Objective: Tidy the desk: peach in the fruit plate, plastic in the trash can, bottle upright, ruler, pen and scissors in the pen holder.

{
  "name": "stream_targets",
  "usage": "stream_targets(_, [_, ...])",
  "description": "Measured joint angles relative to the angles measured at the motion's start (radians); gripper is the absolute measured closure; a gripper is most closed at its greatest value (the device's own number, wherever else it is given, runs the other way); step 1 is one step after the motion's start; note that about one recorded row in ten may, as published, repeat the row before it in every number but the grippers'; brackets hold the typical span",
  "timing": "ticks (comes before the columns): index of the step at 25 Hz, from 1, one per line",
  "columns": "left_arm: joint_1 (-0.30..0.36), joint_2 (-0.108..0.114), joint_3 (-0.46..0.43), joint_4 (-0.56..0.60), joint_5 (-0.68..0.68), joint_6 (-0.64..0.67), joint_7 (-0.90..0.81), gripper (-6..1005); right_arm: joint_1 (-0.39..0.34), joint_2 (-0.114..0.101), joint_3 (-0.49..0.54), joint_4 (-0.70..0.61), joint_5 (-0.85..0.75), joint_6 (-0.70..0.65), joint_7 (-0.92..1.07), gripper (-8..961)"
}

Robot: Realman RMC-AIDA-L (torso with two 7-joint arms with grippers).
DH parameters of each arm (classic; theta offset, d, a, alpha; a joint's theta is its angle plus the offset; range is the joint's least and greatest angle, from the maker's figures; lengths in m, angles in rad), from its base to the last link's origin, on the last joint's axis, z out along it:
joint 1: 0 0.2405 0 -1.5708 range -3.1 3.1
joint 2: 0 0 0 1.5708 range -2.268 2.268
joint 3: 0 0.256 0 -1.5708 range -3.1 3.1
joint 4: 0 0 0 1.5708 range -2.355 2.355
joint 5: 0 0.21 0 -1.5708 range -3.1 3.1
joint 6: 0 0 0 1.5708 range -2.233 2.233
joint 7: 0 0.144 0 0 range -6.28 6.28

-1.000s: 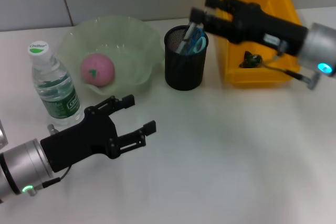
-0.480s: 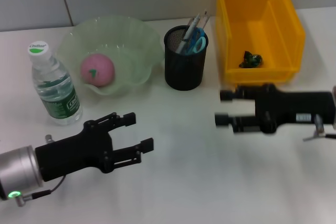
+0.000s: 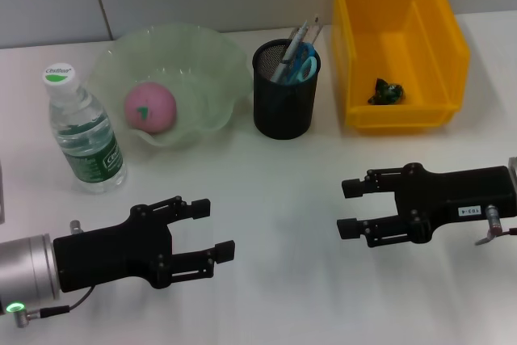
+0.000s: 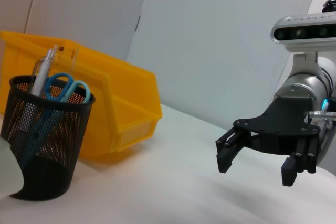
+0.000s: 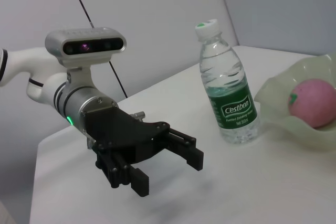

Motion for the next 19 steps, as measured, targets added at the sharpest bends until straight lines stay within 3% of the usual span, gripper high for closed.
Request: stream_targets(19, [0.009, 0.024, 0.001, 0.017, 0.004, 0.037, -0.029, 172, 0.012, 0.009, -0.011, 0.006, -0.003, -0.003, 0.003, 199])
